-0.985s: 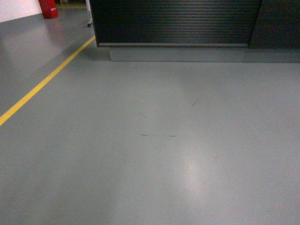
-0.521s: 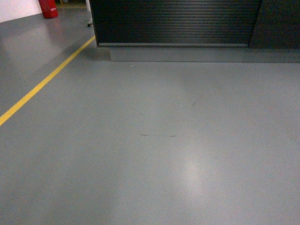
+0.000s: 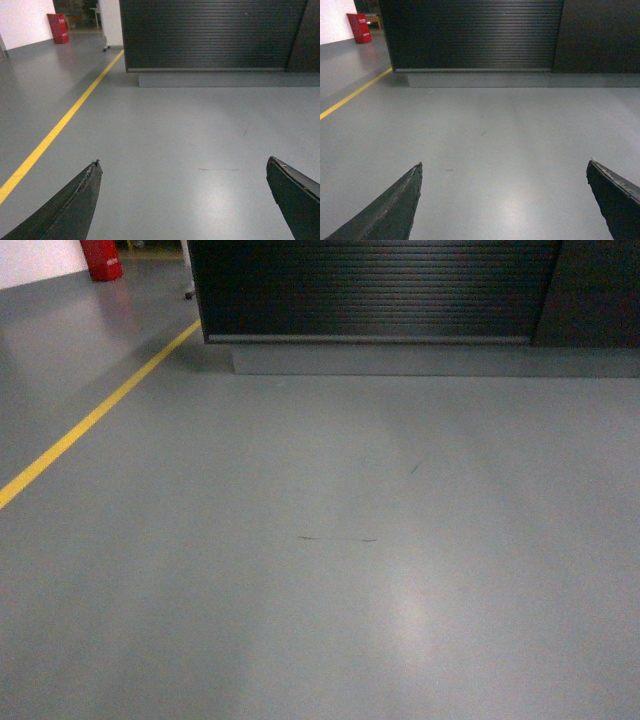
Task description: Place dark red mango on scale at checkout
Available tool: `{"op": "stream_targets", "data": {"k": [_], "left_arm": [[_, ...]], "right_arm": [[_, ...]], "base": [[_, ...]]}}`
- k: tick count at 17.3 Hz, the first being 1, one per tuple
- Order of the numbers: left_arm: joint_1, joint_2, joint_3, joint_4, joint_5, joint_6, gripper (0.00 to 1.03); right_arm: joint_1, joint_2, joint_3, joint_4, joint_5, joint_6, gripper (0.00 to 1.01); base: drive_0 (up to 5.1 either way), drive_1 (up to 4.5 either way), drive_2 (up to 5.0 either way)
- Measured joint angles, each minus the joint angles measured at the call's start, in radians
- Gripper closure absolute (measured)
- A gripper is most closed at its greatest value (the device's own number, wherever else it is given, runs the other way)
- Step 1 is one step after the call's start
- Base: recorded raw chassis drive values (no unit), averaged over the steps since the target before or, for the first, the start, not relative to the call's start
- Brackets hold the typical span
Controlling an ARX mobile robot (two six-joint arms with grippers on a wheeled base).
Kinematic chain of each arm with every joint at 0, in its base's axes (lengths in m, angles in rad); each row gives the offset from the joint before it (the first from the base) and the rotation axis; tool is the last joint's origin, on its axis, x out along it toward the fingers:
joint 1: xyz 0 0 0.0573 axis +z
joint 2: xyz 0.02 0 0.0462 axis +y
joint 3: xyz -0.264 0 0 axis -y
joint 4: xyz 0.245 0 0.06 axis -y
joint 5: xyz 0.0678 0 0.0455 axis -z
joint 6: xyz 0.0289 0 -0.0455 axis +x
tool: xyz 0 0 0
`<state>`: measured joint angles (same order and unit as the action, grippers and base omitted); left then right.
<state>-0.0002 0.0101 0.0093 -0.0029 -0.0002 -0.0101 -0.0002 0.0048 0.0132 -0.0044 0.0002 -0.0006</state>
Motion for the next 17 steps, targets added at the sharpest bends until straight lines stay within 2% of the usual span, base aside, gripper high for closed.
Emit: {"op": "stream_targets", "data": {"k": [17], "left_arm": [[0.0,0.0,0.0,-0.001,0.0,0.0,0.05]], "right_arm": [[0.0,0.0,0.0,-0.001,0.0,0.0,0.03]], "base": [[0.0,0.0,0.0]]}}
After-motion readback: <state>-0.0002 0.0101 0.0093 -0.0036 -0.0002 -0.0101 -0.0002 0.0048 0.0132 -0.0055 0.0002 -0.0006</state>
